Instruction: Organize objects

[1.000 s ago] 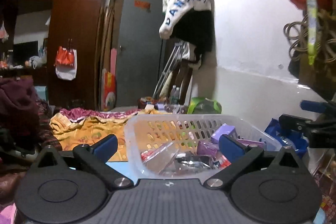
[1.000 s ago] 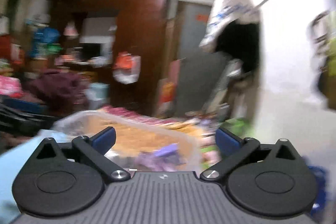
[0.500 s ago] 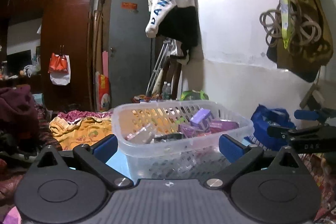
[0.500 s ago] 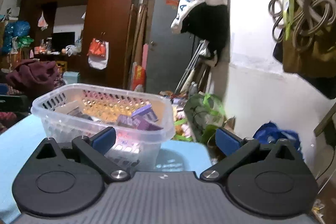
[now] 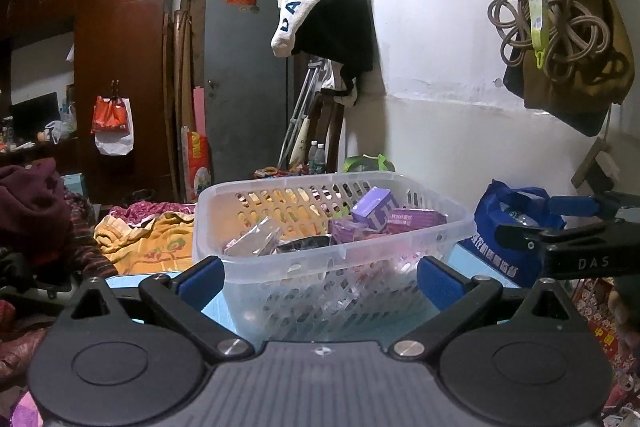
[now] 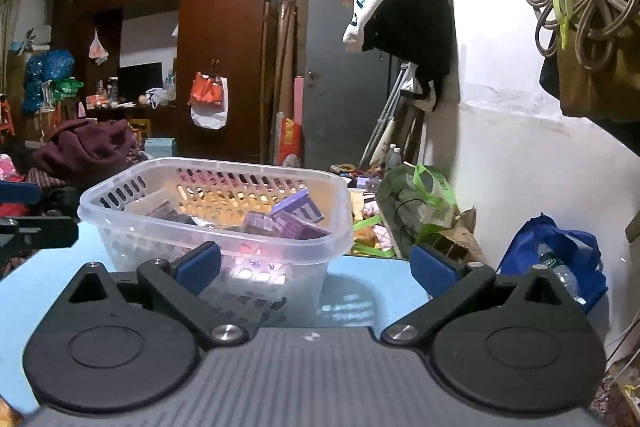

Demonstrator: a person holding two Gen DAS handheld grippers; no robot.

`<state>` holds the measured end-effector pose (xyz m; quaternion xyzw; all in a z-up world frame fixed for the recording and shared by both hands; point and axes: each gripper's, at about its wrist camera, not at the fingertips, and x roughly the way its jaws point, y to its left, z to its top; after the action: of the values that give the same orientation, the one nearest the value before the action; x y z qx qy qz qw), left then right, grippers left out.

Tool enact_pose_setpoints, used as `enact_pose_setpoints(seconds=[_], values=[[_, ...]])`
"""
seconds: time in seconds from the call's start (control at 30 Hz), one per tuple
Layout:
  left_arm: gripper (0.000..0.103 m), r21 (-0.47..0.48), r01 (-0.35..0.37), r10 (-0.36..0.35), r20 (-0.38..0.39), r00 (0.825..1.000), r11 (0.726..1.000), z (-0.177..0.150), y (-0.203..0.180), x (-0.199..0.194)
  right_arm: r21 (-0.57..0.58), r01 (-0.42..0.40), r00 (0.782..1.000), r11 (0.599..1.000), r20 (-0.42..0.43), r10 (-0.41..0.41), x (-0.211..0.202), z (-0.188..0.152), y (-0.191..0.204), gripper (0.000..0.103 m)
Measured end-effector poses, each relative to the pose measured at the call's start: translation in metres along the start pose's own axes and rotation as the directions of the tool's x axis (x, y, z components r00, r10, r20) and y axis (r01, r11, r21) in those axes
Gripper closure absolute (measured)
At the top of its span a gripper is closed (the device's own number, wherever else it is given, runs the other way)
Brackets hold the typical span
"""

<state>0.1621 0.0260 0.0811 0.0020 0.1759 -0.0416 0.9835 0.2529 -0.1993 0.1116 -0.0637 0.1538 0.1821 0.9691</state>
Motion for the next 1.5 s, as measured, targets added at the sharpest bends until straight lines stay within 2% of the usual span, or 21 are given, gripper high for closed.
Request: enact_pose_setpoints(seconds=[1.5], values=[[0.0,-0.016,-0.016,0.016,-0.036,0.999,1.0,-0.008,-0.005,0.005,0.054,-0.009,1.0,0.998,-0.013,0.01,-0.001,-0.007,-0.012,0.0]])
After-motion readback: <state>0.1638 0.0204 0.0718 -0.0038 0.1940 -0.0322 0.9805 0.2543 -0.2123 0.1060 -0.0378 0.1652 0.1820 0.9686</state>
